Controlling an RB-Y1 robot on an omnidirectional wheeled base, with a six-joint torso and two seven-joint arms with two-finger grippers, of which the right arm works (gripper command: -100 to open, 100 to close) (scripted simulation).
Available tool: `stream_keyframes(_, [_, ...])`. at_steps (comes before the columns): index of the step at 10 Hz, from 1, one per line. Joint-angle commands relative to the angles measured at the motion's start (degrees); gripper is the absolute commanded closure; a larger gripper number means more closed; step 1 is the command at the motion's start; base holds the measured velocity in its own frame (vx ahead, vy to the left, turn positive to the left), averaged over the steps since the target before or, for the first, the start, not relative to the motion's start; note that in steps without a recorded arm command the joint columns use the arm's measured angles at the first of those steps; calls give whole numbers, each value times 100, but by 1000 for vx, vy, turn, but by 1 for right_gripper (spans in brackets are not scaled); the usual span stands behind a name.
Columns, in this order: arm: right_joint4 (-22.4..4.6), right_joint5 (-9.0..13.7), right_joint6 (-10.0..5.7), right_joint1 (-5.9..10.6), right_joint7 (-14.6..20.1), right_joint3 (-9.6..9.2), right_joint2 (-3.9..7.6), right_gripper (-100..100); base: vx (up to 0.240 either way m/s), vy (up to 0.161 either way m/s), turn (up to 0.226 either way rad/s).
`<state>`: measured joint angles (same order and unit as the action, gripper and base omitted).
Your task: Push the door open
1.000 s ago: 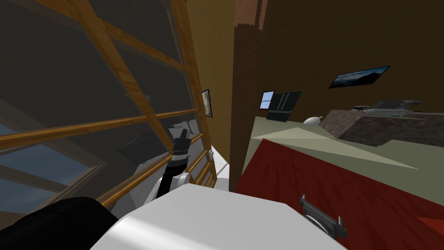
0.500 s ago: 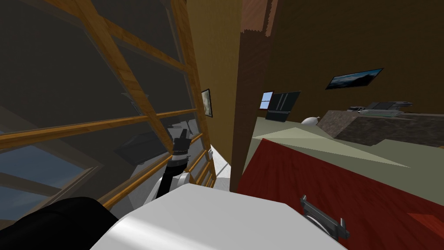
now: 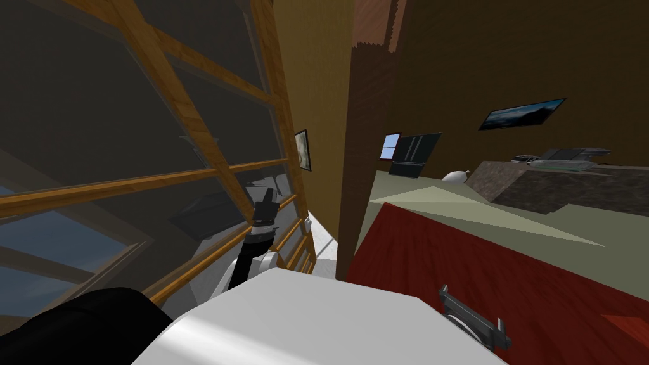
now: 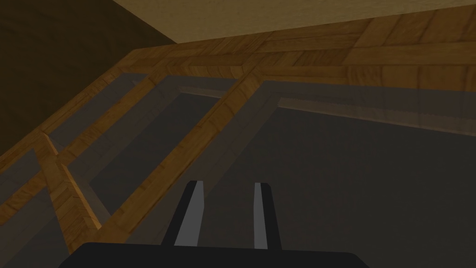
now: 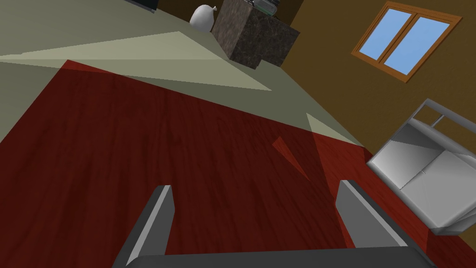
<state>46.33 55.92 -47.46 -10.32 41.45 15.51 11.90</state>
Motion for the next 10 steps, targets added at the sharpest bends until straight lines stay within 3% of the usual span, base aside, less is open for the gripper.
stream_keyframes(1, [0, 0, 0, -1, 0, 0, 0, -100, 5, 15, -44])
stream_keyframes(6, [-1, 35, -31, -27, 80, 55, -12, -100, 9, 49, -73])
stream_keyframes(10, [-1, 40, -35, -30, 90, 62, -13, -100, -1, 16, 4])
